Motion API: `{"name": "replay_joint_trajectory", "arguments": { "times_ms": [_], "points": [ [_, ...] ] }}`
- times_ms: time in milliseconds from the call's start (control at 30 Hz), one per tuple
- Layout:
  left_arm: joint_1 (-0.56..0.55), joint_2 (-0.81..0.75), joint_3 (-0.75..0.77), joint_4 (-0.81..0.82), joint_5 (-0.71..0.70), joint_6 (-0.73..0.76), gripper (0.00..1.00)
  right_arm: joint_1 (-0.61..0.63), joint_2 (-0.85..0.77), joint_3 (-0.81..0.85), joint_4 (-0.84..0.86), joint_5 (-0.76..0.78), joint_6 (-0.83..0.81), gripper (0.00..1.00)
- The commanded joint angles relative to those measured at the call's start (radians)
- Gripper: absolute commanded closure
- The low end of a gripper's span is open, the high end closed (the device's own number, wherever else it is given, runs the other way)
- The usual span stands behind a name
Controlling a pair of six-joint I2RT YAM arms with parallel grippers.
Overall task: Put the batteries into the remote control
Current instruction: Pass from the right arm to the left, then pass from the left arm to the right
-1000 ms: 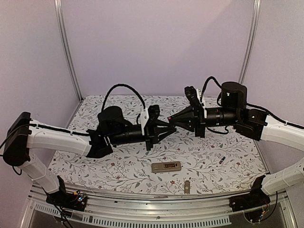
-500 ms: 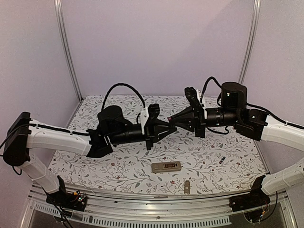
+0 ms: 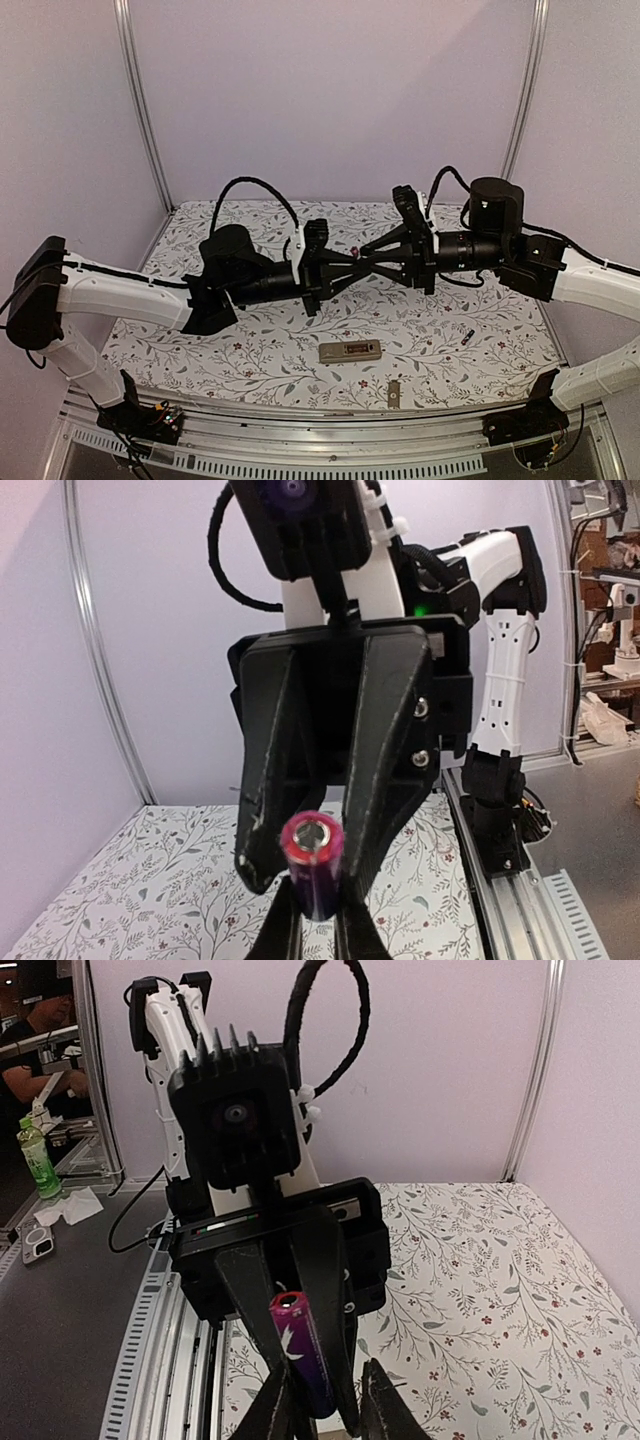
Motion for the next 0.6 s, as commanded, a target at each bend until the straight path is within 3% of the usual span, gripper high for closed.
{"name": "replay_joint_trajectory", "arguments": {
  "times_ms": [0, 333, 567],
  "points": [
    [-0.010, 0.000, -0.004, 0.036, 0.018, 0.007, 1.00, 0.005, -0.001, -0.010, 0.029, -0.008, 0.024, 0.78],
    [-0.014, 0.013, 0.014, 0.007, 0.018, 0.005, 1.00, 0.005, 0.043, 0.012, 0.040, -0.053, 0.006, 0.78],
    [-0.014, 0.007, 0.009, -0.003, 0.007, 0.017, 1.00, 0.005, 0.072, 0.023, 0.015, -0.080, -0.012, 1.00]
  ]
}}
